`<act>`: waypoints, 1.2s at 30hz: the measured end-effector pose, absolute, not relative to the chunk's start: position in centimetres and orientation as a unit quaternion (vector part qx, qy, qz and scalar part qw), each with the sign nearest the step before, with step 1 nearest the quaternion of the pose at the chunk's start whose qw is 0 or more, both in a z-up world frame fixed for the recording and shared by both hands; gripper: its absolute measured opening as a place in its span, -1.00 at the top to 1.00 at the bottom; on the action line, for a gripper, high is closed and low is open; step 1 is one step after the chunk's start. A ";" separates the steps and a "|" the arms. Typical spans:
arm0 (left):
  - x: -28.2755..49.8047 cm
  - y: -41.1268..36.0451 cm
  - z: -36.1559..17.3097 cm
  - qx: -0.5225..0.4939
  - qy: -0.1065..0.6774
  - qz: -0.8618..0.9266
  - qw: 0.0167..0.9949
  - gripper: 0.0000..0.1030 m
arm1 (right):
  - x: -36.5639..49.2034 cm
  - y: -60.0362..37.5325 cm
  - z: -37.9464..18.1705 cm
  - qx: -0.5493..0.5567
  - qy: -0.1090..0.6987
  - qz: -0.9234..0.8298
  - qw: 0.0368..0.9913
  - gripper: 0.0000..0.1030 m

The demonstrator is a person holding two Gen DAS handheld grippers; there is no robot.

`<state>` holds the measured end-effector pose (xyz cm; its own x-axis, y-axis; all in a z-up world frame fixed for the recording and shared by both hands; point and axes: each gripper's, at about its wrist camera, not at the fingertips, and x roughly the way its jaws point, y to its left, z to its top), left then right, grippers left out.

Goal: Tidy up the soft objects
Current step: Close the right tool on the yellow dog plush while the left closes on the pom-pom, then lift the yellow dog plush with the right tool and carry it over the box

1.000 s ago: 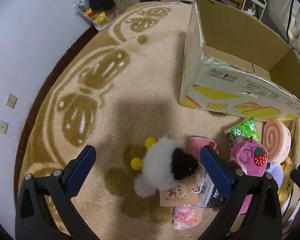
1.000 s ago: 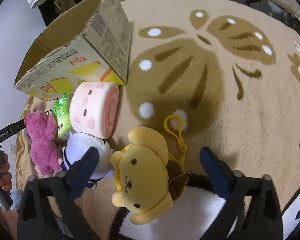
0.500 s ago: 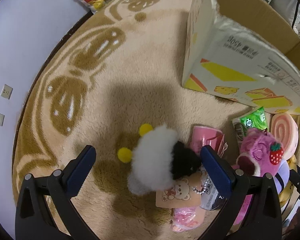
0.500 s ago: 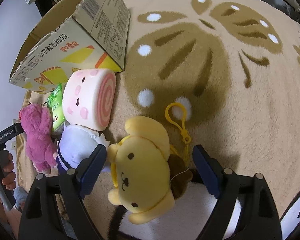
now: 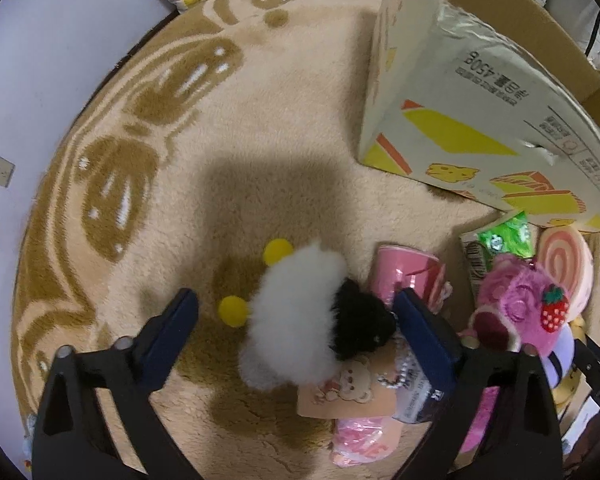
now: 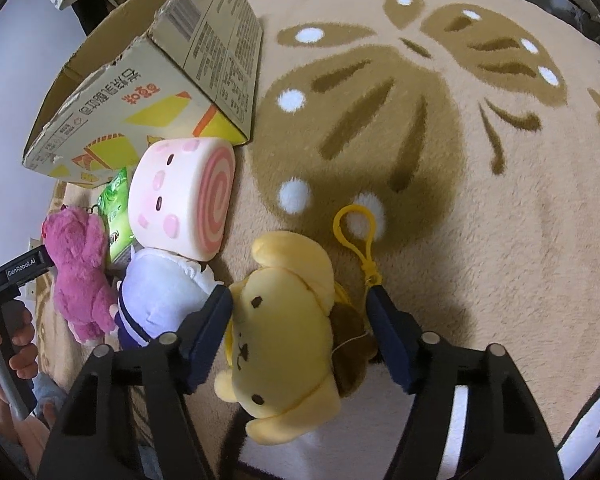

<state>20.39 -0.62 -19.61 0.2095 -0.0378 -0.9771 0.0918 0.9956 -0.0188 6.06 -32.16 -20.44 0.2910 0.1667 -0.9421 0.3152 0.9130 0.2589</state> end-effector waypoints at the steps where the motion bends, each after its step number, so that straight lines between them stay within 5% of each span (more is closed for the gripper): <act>1: 20.5 -0.4 -19.8 0.017 0.628 -0.045 0.777 -0.68 | 6.0 -32.3 -20.3 0.203 0.592 -0.048 0.778 -0.34; 5: 20.7 -0.1 -19.7 -0.010 0.632 -0.062 0.772 -0.25 | 6.0 -32.8 -19.5 0.211 0.574 -0.044 0.790 0.22; 11: 20.1 -0.7 -18.9 -0.025 0.625 -0.068 0.777 0.13 | 6.2 -32.8 -19.4 0.214 0.566 -0.038 0.795 0.23; 36: 14.2 0.7 -12.4 -0.003 0.512 -0.022 0.859 0.18 | 4.7 -32.9 -14.5 0.209 0.489 -0.023 0.846 0.26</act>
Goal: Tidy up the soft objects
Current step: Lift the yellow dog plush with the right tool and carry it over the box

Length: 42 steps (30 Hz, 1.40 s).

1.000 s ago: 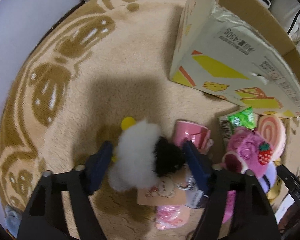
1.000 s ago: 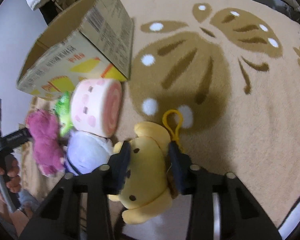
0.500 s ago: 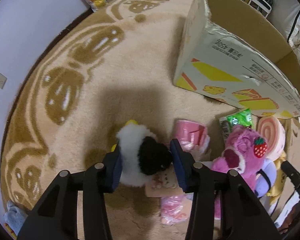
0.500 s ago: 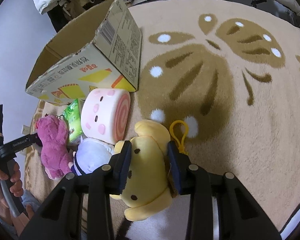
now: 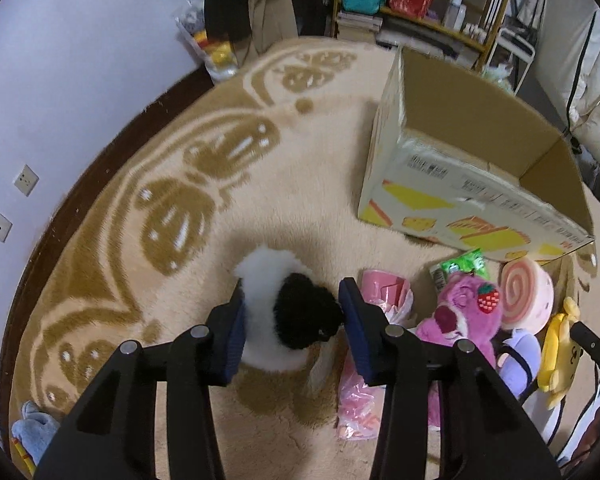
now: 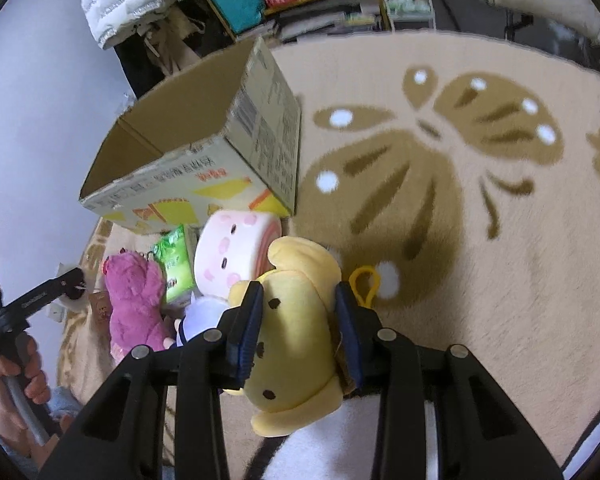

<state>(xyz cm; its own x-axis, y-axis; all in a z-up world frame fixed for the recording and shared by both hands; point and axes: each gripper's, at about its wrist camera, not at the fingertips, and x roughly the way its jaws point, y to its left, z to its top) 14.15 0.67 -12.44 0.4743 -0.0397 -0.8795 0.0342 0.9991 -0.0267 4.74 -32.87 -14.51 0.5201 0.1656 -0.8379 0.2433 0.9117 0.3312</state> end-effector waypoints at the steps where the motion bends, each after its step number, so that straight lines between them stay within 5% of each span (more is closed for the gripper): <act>1: 13.6 0.9 -11.8 -0.008 0.509 -0.024 0.861 0.18 | 4.5 -32.8 -13.9 0.204 0.477 -0.023 0.855 0.26; 32: 14.4 -3.4 1.8 0.073 0.309 -0.065 0.946 0.20 | 8.2 -28.6 -0.3 0.099 0.307 0.067 0.944 0.26; 37: 15.8 -4.3 2.7 0.062 0.303 -0.086 0.947 0.34 | 10.5 -27.9 1.0 0.076 0.288 0.067 0.952 0.26; 40: 16.6 -4.5 2.9 0.046 0.302 -0.098 0.947 0.76 | 11.6 -27.7 1.1 0.067 0.281 0.067 0.955 0.26; 42: 17.6 -4.9 2.8 0.041 0.313 -0.124 0.941 0.78 | 12.5 -27.6 0.8 0.065 0.285 0.068 0.954 0.26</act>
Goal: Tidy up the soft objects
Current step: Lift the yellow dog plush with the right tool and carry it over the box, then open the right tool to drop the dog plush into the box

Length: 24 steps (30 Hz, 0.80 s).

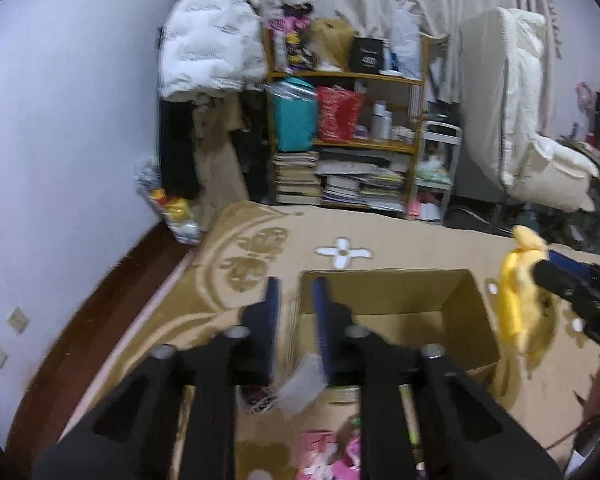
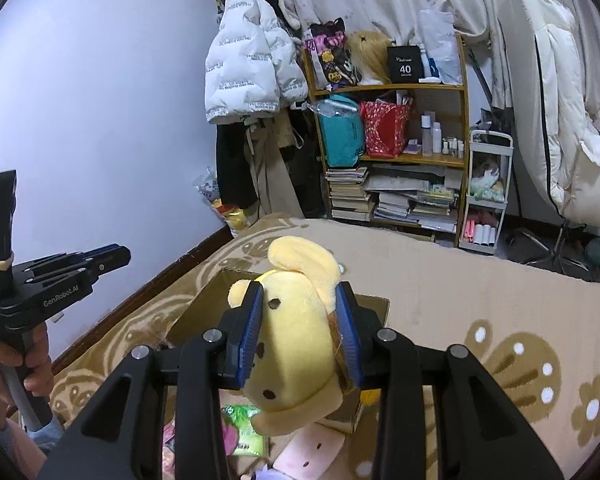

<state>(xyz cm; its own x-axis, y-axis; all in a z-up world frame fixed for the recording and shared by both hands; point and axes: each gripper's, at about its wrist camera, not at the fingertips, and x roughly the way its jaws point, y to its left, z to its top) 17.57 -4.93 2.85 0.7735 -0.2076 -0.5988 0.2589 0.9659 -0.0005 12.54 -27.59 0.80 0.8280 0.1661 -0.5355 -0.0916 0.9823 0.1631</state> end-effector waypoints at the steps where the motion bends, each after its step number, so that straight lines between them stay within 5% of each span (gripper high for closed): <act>1: 18.1 -5.0 2.6 0.041 0.319 -0.126 0.938 0.78 | 13.1 -27.6 0.4 0.067 0.289 0.070 0.952 0.26; 12: 20.3 -2.2 -3.0 0.016 0.411 -0.075 0.909 0.53 | 16.1 -27.8 -3.8 0.074 0.340 0.072 0.935 0.20; 15: 20.5 -0.9 -4.9 0.015 0.442 -0.061 0.895 0.39 | 16.5 -28.3 -4.7 0.081 0.348 0.073 0.931 0.17; 18: 20.6 0.0 -6.7 0.015 0.468 -0.044 0.882 0.04 | 16.7 -29.0 -5.2 0.089 0.353 0.073 0.928 0.16; 21: 20.4 0.6 -8.0 0.013 0.481 -0.029 0.876 -0.15 | 16.7 -29.6 -5.5 0.101 0.360 0.072 0.925 -0.02; 24: 20.5 0.6 -9.3 0.023 0.499 -0.028 0.866 -0.53 | 16.3 -30.3 -5.7 0.118 0.362 0.065 0.922 -0.46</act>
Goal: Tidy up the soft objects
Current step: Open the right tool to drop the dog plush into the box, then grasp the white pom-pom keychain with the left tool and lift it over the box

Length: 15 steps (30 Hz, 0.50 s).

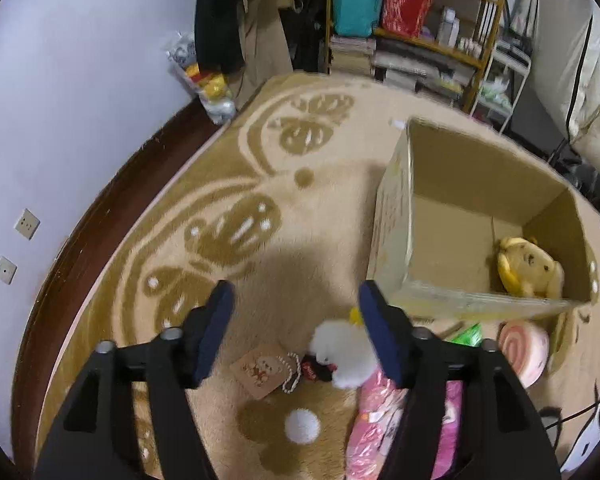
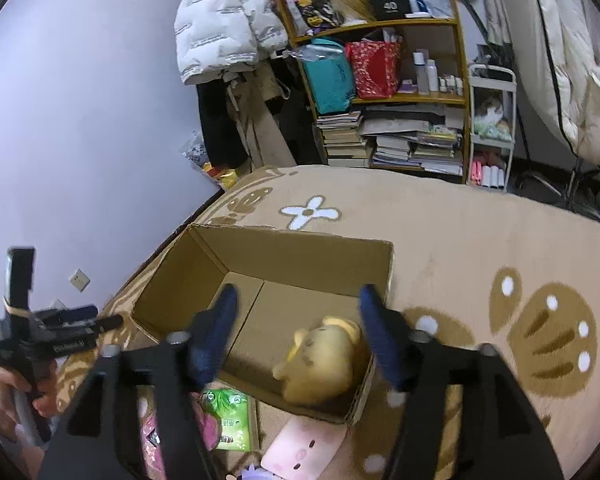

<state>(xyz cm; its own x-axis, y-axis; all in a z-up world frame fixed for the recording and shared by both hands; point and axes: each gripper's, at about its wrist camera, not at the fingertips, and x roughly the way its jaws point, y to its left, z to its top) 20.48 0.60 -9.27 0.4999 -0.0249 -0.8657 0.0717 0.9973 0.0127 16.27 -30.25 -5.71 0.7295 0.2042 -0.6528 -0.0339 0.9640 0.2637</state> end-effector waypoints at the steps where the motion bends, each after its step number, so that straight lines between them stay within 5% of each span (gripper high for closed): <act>1: 20.5 0.5 -9.8 0.027 0.505 -0.024 0.862 -0.67 | 16.1 -30.4 -5.7 0.120 0.361 0.062 0.923 -0.58; 4: 20.4 0.2 -11.0 0.032 0.515 -0.024 0.856 -0.73 | 15.6 -30.6 -5.6 0.124 0.360 0.057 0.923 -0.78; 15: 21.5 -1.1 -16.3 0.039 0.578 -0.033 0.815 -0.83 | 14.6 -29.9 -5.9 0.115 0.382 0.058 0.915 -0.80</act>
